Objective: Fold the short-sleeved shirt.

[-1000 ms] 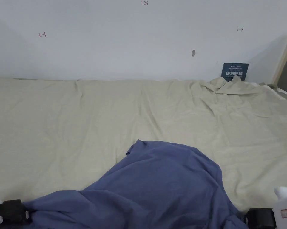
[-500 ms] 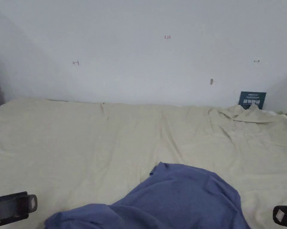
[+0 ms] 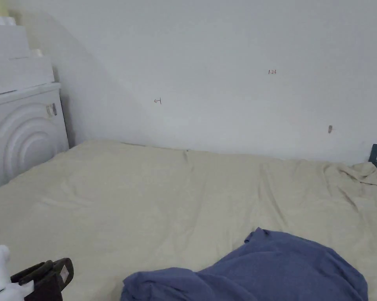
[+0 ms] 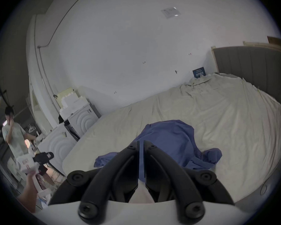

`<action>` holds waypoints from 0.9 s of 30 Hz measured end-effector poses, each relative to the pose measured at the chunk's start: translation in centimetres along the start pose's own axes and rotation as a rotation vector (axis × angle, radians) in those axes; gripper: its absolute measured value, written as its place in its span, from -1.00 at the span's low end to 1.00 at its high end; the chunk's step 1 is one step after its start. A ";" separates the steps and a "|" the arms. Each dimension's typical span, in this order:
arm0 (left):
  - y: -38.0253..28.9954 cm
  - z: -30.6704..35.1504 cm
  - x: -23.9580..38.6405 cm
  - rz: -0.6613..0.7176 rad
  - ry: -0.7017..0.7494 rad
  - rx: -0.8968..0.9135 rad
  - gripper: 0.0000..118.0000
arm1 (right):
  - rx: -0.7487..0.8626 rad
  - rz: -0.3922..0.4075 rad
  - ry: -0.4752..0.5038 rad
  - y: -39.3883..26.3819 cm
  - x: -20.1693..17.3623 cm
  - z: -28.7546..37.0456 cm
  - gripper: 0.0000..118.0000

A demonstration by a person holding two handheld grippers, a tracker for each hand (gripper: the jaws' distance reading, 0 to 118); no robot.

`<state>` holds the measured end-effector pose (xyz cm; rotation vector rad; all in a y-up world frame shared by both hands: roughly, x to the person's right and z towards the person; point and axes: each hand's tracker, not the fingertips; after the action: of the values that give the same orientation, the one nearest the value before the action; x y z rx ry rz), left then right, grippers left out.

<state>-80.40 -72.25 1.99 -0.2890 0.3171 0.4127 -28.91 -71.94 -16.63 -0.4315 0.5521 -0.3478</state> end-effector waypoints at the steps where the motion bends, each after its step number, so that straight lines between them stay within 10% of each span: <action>1: 0.0 0.0 -0.3 0.040 -0.019 -0.012 -1.00 | -0.008 0.003 0.019 -0.3 -0.2 0.1 -0.85; 8: 0.1 -1.7 0.1 -0.009 -0.017 -0.069 -1.00 | -0.104 -0.011 0.060 -1.7 -0.1 -1.0 -0.85; 24: -0.3 -28.0 -1.1 -0.100 0.020 -0.679 -1.00 | -0.261 0.077 0.098 -1.9 1.4 -7.4 -0.85; 26: -0.4 -29.7 -1.0 -0.122 0.035 -0.682 -0.49 | -0.273 0.093 0.091 -2.0 1.8 -8.2 -0.85; 27: -0.4 -30.0 -1.0 -0.117 0.029 -0.684 0.48 | -0.280 0.098 0.092 -1.9 2.0 -8.5 -0.85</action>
<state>-88.31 -83.06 -24.87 -0.9784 0.1765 0.3921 -32.53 -76.96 -23.08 -0.6578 0.7134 -0.1966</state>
